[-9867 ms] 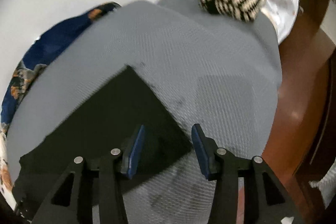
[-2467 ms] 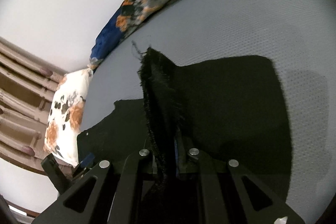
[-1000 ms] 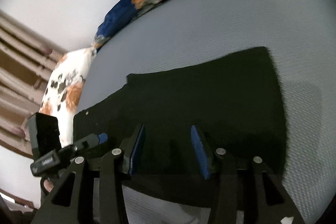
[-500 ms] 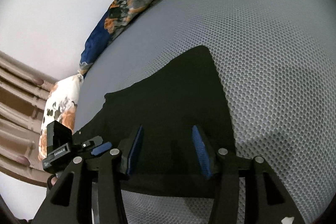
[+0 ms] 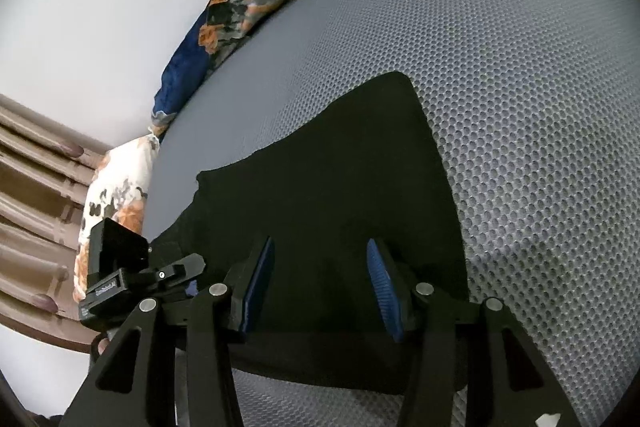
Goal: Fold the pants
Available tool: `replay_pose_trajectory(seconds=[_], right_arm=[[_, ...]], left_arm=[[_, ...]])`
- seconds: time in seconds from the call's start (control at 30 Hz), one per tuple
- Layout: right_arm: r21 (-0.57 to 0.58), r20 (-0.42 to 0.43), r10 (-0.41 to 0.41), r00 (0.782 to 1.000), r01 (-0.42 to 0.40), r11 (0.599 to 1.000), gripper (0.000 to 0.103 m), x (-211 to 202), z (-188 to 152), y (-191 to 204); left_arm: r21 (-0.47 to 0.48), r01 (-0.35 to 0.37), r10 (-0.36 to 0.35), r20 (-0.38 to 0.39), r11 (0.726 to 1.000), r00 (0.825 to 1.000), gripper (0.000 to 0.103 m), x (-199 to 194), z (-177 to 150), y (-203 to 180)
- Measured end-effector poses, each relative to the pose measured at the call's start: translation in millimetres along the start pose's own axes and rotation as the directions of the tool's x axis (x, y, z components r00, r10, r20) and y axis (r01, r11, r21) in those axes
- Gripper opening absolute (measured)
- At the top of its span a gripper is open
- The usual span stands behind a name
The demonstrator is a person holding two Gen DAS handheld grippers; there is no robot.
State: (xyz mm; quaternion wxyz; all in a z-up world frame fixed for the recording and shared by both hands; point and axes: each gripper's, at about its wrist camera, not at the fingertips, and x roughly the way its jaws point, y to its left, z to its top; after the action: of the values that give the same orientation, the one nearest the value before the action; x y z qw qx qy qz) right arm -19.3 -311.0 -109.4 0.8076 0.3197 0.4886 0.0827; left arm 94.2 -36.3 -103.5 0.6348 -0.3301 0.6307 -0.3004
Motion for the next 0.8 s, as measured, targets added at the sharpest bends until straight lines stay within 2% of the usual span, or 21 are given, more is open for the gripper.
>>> replay_pose_trajectory(seconds=[0.07,0.1,0.4,0.57,0.67,0.73,0.8], right_arm=[[-0.003,0.003,-0.008,1.0,0.008,1.0,0.047,0.5,-1.3,-0.5],[-0.004,0.003,-0.011,1.0,0.011,1.0,0.047,1.3,-1.8,0.5],[-0.109,0.007,-0.084,0.996,0.085,0.99,0.047,2.1,-12.4,15.5],[-0.172,-0.02,-0.161,0.987,0.156,0.973,0.045,17.0,-23.9,17.5],[-0.207,-0.005,-0.188,0.982,0.183,0.961,0.045,20.9,-26.5,20.3],[-0.237,-0.004,-0.214,0.977,0.207,0.949,0.045,22.7,-26.0,25.0],[-0.258,0.003,-0.231,0.973,0.224,0.94,0.045,23.8,-22.6,29.9]], left_arm=[[0.004,-0.058,0.058,0.003,0.998,0.998,0.007,1.5,-2.0,3.5],[0.004,-0.075,0.075,0.011,0.997,0.997,0.004,1.2,-2.6,4.0],[0.086,-0.143,0.135,0.096,0.986,0.986,0.003,-19.4,-20.1,-6.8],[0.076,-0.188,0.182,0.084,0.979,0.98,0.003,-14.8,-26.2,9.3],[0.084,-0.198,0.19,0.091,0.977,0.978,0.003,-11.8,-25.9,10.9],[0.122,-0.23,0.219,0.097,0.966,0.971,0.004,-12.0,-25.7,5.0],[0.167,-0.285,0.266,0.128,0.944,0.955,0.005,-13.9,-25.9,-3.8]])
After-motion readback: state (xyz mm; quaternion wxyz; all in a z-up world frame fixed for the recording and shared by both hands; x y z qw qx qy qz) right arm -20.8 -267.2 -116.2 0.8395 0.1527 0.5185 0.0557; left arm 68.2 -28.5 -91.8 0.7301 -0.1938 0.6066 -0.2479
